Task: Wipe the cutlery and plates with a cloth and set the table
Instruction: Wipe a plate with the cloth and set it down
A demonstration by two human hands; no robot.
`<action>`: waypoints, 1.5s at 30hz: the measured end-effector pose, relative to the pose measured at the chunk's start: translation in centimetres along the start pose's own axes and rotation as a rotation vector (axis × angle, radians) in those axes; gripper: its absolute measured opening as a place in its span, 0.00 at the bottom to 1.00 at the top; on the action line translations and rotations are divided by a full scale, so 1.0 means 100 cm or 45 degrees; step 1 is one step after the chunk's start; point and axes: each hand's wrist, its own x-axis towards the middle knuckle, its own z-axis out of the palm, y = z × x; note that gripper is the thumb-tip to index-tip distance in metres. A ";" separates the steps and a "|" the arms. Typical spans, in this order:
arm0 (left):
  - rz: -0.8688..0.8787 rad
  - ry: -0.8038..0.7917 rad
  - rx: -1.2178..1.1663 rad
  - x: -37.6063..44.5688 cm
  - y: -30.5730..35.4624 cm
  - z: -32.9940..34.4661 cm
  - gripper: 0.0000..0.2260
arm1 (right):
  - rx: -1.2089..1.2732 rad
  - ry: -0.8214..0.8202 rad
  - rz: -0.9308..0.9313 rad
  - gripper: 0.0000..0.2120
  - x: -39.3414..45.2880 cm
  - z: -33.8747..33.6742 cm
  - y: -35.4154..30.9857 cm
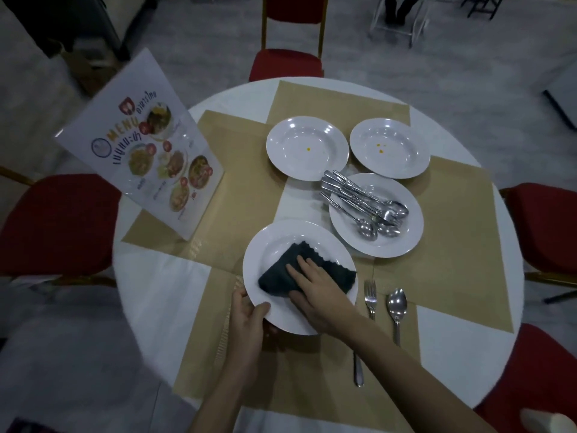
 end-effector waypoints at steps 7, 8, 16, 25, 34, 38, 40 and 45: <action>-0.039 0.061 -0.035 -0.029 -0.005 -0.008 0.11 | -0.492 0.060 -0.259 0.30 -0.023 -0.026 0.077; -0.036 0.047 -0.036 -0.034 -0.006 -0.005 0.11 | -0.499 0.111 -0.215 0.30 -0.025 -0.035 0.085; -0.019 0.112 -0.182 -0.051 -0.007 0.041 0.11 | 0.104 0.008 -0.416 0.18 -0.034 -0.027 0.032; -0.011 0.153 -0.162 -0.075 -0.020 0.046 0.11 | -0.383 0.165 -0.263 0.19 -0.052 -0.050 0.108; -0.037 0.230 -0.323 -0.076 -0.018 0.046 0.12 | -0.091 -0.076 -0.663 0.21 -0.062 -0.030 0.042; -0.057 0.165 -0.275 -0.084 -0.027 0.042 0.10 | -0.415 0.153 -0.517 0.18 -0.061 -0.054 0.097; -0.064 0.109 -0.188 -0.088 -0.029 0.052 0.10 | -0.345 0.072 -0.274 0.20 -0.057 -0.052 0.109; -0.078 0.049 -0.203 -0.087 -0.024 0.065 0.10 | -0.154 0.027 -0.415 0.25 -0.057 -0.025 0.055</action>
